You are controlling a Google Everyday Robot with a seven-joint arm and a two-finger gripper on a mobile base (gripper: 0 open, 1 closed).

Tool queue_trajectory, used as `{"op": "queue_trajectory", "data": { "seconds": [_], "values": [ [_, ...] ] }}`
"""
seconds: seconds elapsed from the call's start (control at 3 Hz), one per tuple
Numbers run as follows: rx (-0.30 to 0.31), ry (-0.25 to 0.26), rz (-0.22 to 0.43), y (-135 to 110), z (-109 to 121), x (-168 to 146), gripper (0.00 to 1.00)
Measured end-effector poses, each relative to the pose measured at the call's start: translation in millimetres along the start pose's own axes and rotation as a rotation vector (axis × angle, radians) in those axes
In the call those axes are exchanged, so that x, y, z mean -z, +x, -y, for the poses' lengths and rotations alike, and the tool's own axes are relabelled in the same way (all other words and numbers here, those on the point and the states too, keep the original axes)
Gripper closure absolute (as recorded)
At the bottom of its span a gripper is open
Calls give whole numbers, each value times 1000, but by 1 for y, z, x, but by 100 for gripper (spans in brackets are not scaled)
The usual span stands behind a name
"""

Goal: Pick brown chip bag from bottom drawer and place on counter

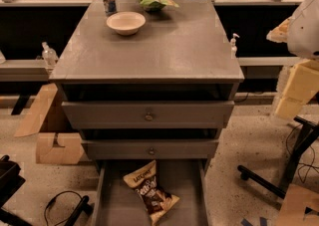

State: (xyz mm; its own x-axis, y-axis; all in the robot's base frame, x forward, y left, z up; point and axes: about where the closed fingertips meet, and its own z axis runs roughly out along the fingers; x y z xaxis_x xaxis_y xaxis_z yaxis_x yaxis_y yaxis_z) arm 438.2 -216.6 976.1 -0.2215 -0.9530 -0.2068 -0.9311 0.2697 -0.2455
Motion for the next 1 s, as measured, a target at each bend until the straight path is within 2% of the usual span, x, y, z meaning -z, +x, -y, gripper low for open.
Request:
{"op": "queue_trajectory", "data": {
  "seconds": [0.33,0.67,1.0],
  "values": [
    [-3,7,12,-2,0,-7,0],
    [-27,16,74,-6,-10,-56,0],
    [-47,-14,131,-4,-35,-121,0]
  ]
}}
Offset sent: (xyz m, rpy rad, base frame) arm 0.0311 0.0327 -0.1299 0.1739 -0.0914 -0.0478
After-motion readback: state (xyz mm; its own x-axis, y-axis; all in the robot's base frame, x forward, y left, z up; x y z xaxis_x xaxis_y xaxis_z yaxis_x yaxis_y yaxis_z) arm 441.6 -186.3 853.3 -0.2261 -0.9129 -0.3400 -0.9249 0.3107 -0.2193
